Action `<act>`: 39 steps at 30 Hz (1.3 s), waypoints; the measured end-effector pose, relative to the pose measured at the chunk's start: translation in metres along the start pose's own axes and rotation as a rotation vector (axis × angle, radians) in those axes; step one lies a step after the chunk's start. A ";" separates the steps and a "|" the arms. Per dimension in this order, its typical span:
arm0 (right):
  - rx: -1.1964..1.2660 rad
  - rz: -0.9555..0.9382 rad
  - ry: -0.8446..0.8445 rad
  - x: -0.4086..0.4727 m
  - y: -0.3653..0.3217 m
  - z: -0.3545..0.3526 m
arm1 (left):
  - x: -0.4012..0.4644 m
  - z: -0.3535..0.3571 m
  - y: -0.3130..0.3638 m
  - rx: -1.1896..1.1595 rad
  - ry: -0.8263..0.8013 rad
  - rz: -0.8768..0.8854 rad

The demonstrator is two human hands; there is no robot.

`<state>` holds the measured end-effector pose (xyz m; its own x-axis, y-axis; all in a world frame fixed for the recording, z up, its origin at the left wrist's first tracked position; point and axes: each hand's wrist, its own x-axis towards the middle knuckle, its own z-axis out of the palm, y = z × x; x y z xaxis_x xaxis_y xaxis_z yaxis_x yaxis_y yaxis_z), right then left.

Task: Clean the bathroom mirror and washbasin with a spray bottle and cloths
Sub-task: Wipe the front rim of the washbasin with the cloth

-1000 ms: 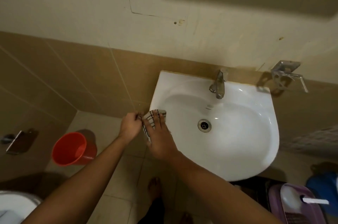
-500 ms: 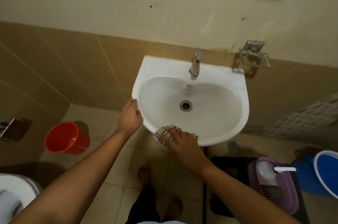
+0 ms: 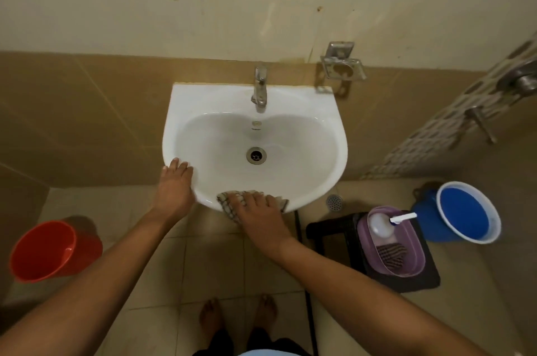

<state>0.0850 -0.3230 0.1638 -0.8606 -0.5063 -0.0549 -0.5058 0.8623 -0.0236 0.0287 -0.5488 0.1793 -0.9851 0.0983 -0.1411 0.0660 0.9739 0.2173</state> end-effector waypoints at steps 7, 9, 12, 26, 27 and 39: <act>0.005 0.037 0.003 0.020 -0.028 0.005 | 0.001 -0.007 -0.010 0.097 -0.081 0.100; 0.037 0.023 0.042 0.009 -0.012 0.009 | 0.003 -0.008 -0.014 0.097 -0.081 0.107; 0.056 0.038 -0.004 -0.013 0.019 0.006 | 0.005 -0.009 -0.016 0.070 -0.069 0.106; 0.198 0.205 -0.113 -0.036 0.168 -0.030 | 0.025 -0.004 -0.021 0.073 -0.102 0.051; 0.210 0.226 -0.130 -0.033 0.179 -0.031 | 0.028 -0.004 -0.020 0.063 -0.108 0.032; 0.150 0.182 -0.288 0.049 0.292 -0.027 | 0.051 0.009 -0.002 -0.105 -0.008 -0.214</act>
<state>-0.1062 -0.0959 0.1817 -0.8730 -0.3400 -0.3497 -0.3133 0.9404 -0.1323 -0.0201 -0.5439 0.1635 -0.9736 -0.1056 -0.2023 -0.1610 0.9462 0.2808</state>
